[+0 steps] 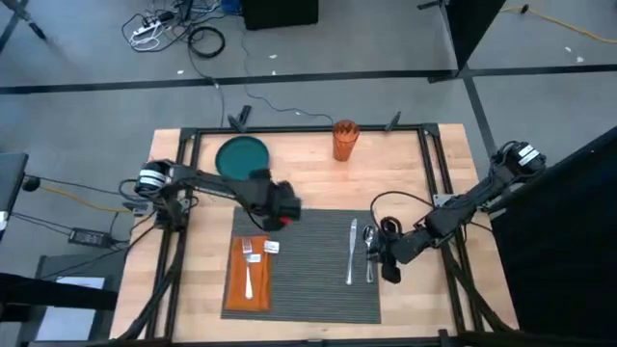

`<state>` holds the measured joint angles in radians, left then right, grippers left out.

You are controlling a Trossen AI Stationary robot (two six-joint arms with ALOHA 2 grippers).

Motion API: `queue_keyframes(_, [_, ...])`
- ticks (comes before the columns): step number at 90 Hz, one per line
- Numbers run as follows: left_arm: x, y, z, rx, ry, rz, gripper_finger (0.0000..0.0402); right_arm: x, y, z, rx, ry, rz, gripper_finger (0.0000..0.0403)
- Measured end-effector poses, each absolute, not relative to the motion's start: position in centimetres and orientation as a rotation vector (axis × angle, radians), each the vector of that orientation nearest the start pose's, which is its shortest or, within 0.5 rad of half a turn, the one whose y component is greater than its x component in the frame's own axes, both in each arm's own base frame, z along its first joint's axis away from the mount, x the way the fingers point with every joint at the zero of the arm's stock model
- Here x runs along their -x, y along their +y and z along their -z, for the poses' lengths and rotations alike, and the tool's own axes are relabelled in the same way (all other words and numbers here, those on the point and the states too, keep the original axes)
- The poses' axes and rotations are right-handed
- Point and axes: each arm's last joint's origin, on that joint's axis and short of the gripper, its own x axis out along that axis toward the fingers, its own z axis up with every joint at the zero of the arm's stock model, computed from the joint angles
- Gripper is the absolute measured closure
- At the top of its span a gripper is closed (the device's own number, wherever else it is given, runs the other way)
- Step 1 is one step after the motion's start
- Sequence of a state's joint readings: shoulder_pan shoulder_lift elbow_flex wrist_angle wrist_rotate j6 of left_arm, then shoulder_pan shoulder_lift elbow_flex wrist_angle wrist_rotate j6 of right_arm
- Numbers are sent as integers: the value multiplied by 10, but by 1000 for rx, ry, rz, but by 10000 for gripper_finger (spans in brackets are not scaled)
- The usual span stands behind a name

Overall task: Set table place
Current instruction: Put the blue plate on the center of the black table placemat

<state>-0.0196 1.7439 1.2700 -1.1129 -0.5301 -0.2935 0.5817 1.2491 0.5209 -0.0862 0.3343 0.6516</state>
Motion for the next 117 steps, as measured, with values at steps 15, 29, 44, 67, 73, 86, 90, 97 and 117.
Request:
queue_keyframes(15, [-271, 48, -197, -152, 1459, -660, 190, -196, 112, -164, -235, 742, 81, 328])
queue_keyframes(29, [-253, 74, -182, -131, 1432, -618, 188, -199, 110, -159, -223, 745, 118, 328])
queue_keyframes(44, [-247, 92, -166, -151, 1431, -561, 189, -201, 110, -153, -247, 761, 154, 328])
queue_keyframes(67, [-237, 106, -151, -62, 1407, -475, 189, -204, 112, -137, -275, 815, 200, 328])
queue_keyframes(73, [-235, 104, -147, -51, 1411, -431, 190, -205, 113, -134, -275, 825, 204, 328])
queue_keyframes(86, [-231, 105, -141, -114, 1409, -487, 191, -205, 113, -132, -281, 828, 206, 328])
queue_keyframes(90, [-230, 106, -140, -120, 1403, -493, 194, -205, 113, -133, -278, 823, 211, 328])
queue_keyframes(97, [-231, 106, -139, -133, 1401, -484, 215, -206, 113, -134, -285, 810, 208, 328])
queue_keyframes(117, [-229, 107, -138, -163, 1424, -520, 381, -206, 114, -134, -288, 811, 208, 328])
